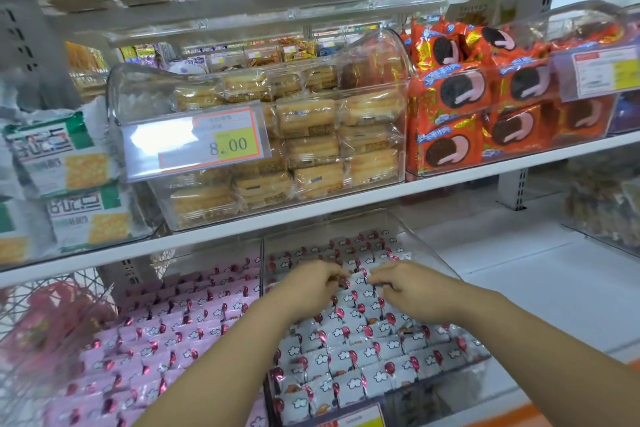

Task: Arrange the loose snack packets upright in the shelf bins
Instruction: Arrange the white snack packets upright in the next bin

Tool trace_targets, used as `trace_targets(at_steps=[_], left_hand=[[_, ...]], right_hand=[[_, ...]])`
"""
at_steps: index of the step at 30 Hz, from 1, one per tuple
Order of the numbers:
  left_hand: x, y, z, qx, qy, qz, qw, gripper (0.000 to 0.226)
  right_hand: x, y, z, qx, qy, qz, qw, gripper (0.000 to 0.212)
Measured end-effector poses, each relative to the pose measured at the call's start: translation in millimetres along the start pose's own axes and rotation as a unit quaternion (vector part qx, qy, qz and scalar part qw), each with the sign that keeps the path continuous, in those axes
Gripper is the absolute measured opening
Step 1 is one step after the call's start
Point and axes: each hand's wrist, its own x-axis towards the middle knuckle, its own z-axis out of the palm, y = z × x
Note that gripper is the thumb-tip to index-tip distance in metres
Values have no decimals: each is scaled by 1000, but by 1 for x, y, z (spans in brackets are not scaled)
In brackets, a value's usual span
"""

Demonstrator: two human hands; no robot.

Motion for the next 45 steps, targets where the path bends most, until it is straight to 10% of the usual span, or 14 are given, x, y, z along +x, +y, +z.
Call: trace_targets(at_steps=[24,29,45], left_hand=[[24,-13,1,51,41,-102,993,25],[-41,16,-6,-9,104,-20,994,34],[-81,33,57,84,-11,-60,995,52]], right_hand=[[14,-12,5,-44,5,-14,999,41],[-30,-19,-11,-11,45,-8,999,47],[-69,-22,27,-84,-26,55,995,45]])
